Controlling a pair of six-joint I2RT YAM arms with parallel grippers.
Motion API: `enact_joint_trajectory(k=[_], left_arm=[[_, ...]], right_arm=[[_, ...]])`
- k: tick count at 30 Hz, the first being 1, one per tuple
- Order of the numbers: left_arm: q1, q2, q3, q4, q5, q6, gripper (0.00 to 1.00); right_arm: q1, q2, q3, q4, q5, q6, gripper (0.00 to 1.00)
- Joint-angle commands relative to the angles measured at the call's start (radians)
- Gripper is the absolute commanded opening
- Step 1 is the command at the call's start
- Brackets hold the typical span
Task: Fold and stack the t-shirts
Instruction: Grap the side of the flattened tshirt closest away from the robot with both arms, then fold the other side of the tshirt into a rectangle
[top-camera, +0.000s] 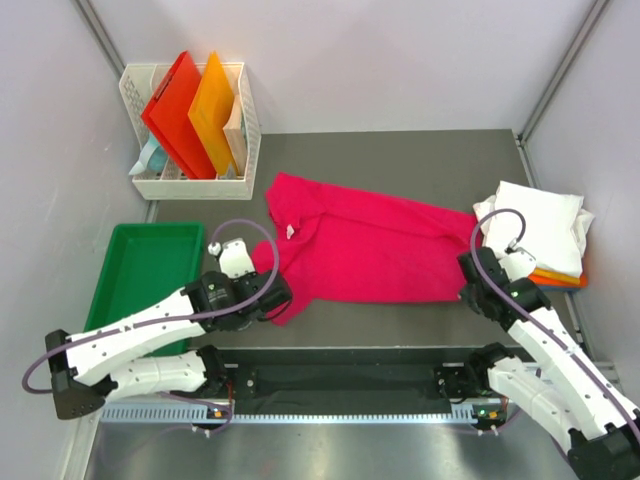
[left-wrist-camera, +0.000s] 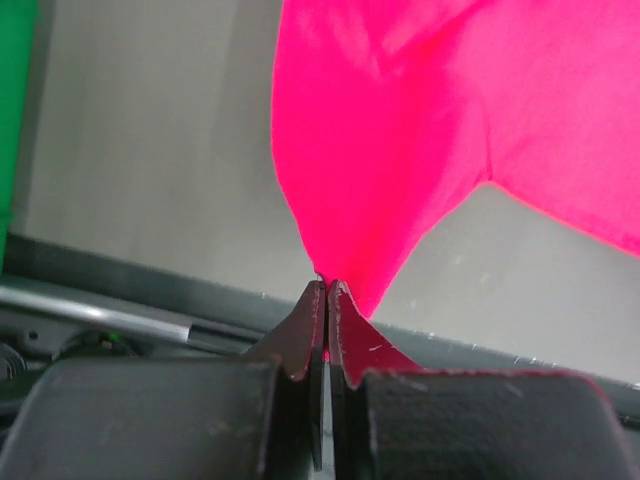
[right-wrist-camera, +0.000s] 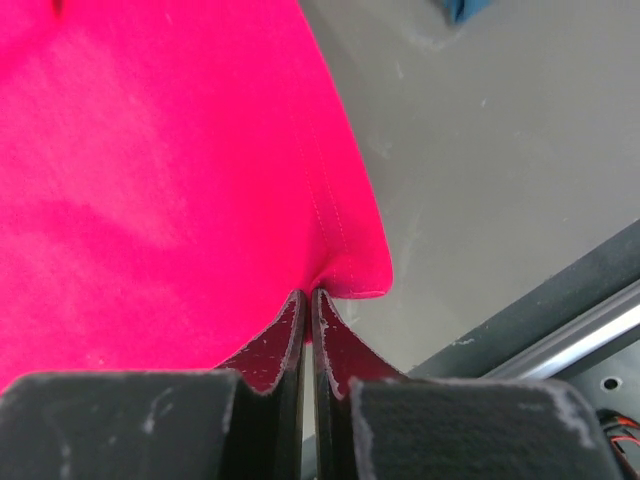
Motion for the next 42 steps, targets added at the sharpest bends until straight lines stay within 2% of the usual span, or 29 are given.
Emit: enact_joint_trajectory(k=[1,6,11,15,26,32,42], left_arm=[[-0.002,0.006,0.073,0.023,-0.154,0.051,0.00],[0.083,0.054,0.115,0.089,-0.227,0.169,0.00],[0.194,0.052,0.106,0.209,-0.206,0.279,0.00],[0.327,0.031,0.112,0.304,-0.185,0.402,0.00],[0.548,0.026,0.150,0.416,-0.126,0.572,0.00],[0.588,0.020,0.145,0.428,-0.080,0.585,0.00],[0.587,-0.055,0.001,0.384,0.006,0.508,0.00]], right_arm=[[0.012,-0.016,0.064,-0.037,0.071,-0.011,0.00],[0.010,-0.018,0.067,-0.040,0.083,0.012,0.00],[0.010,-0.002,0.065,-0.027,0.086,0.058,0.00],[0.010,0.007,0.050,-0.027,0.080,0.075,0.00],[0.002,-0.021,0.022,-0.065,0.073,0.109,0.00],[0.001,-0.041,0.019,-0.094,0.062,0.118,0.00],[0.001,-0.029,0.010,-0.099,0.050,0.120,0.00]])
